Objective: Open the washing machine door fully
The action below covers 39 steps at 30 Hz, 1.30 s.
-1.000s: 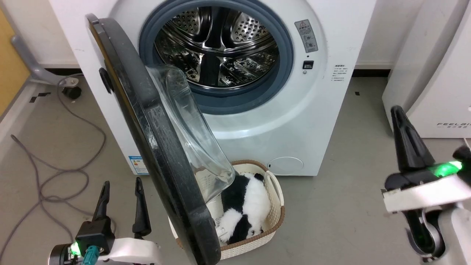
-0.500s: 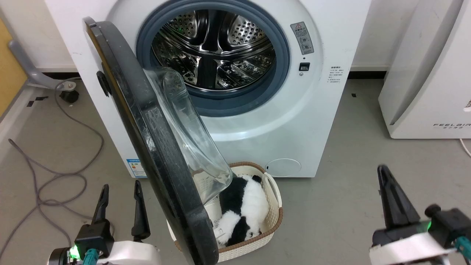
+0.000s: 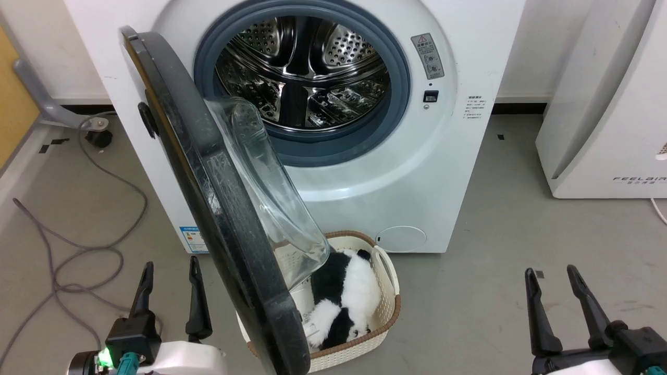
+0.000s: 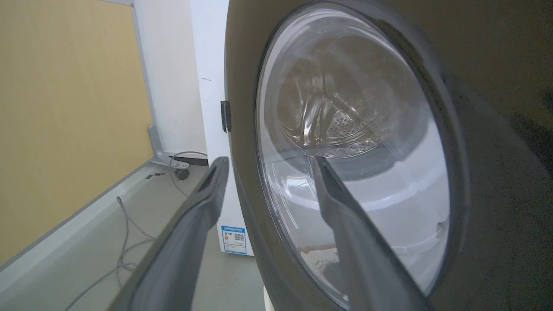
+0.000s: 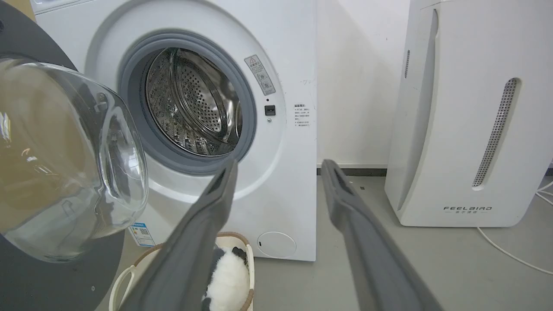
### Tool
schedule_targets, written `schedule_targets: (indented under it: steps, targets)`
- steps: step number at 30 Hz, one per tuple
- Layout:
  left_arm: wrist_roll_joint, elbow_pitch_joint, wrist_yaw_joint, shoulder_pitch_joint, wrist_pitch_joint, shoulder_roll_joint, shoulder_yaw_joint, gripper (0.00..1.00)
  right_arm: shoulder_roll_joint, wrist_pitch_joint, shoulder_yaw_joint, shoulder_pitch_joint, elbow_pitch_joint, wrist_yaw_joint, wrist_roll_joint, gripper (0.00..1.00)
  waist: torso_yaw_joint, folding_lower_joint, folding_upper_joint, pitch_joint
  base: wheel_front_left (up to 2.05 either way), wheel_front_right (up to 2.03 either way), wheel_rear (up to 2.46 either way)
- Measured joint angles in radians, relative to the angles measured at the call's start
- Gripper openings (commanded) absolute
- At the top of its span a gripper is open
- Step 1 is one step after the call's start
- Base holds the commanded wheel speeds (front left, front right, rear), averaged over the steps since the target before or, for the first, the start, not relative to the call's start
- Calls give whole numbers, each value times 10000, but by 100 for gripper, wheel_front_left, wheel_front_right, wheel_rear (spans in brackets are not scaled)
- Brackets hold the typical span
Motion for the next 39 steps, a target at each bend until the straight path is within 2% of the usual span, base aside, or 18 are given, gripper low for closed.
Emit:
schedule_targets:
  steps: [1,2,3,4,11,17,26,33,34,39]
  targets:
    - [0,-2,-2,0,0,0,6,100,2,0,2,31,-2,0,6,100,2,0,0,-4,0,0,0]
    - [19,-15,-2,-1,0,-2,25,95,6,0,-2,61,-6,0,27,100,11,0,0,-5,0,0,0]
    - [54,-69,0,-3,0,-4,61,37,8,0,-6,77,-6,0,40,100,27,0,0,-2,0,0,0]
    - [98,-115,-6,-12,0,-2,90,0,10,0,-19,77,-15,0,44,100,51,0,0,6,0,0,0]
    - [270,-1202,-27,-631,-8,8,569,0,19,0,-98,81,-123,0,46,100,297,0,0,56,0,0,0]
    - [322,-2882,-370,-1053,-12,15,272,0,19,0,-104,102,-151,0,65,100,410,0,0,23,0,0,0]
    - [376,-4700,-907,-1203,-12,6,-1789,0,21,0,-58,105,-134,0,138,100,418,0,0,-21,0,0,0]
    - [472,-5068,-1154,-1139,-12,-4,-3469,0,21,0,-65,126,-27,0,136,100,481,0,0,-14,0,0,0]
    - [499,-5062,-1244,-1015,-12,-6,-3939,0,21,0,-79,128,0,2,134,100,529,0,0,-1,0,0,0]
    - [543,-4830,-1390,-654,-12,-4,-4832,0,21,0,-73,128,75,0,132,100,661,0,0,23,0,0,0]
